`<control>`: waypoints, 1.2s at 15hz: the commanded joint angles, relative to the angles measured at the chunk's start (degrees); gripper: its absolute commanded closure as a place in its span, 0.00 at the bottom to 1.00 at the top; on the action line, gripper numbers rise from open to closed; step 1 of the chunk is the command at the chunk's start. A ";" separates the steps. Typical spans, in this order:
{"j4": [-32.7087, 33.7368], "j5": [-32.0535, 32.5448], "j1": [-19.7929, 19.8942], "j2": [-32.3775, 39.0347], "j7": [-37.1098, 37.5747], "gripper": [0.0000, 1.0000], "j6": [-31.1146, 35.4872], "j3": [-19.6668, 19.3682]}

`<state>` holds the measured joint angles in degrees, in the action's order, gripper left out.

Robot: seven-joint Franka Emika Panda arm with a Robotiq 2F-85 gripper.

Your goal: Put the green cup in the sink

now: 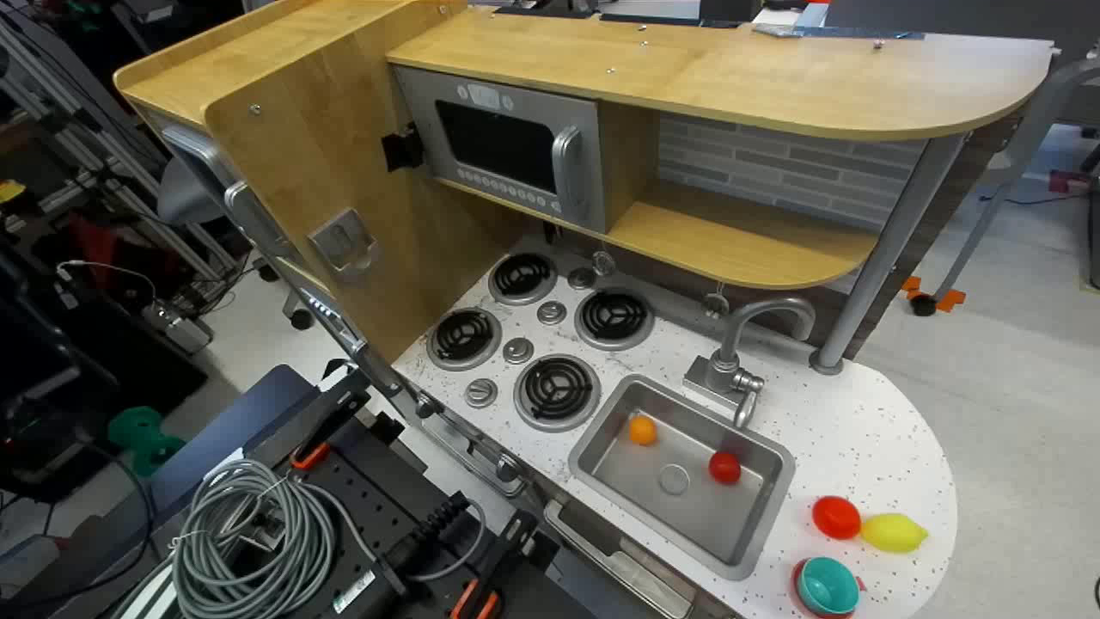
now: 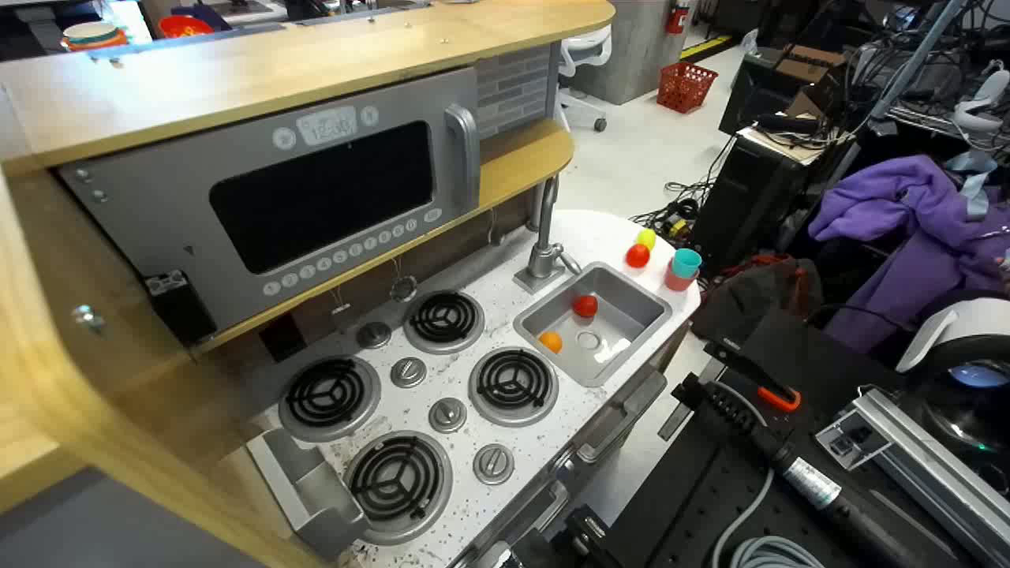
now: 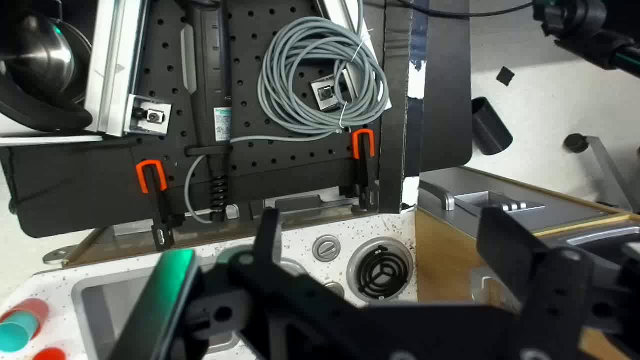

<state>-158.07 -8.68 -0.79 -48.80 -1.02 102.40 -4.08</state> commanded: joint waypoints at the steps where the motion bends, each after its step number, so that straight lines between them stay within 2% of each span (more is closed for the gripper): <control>1: 0.10 -0.37 0.66 0.06 -0.41 0.00 -0.16 0.55; 13: -0.09 -0.21 0.62 0.42 -0.10 0.00 0.21 0.96; 17: 1.16 -2.49 0.71 5.50 1.80 0.00 6.42 1.02; 18: 2.45 -3.28 0.72 8.61 3.06 0.00 9.43 1.22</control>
<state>-158.15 -9.27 -0.68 -46.88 -0.15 106.08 -3.77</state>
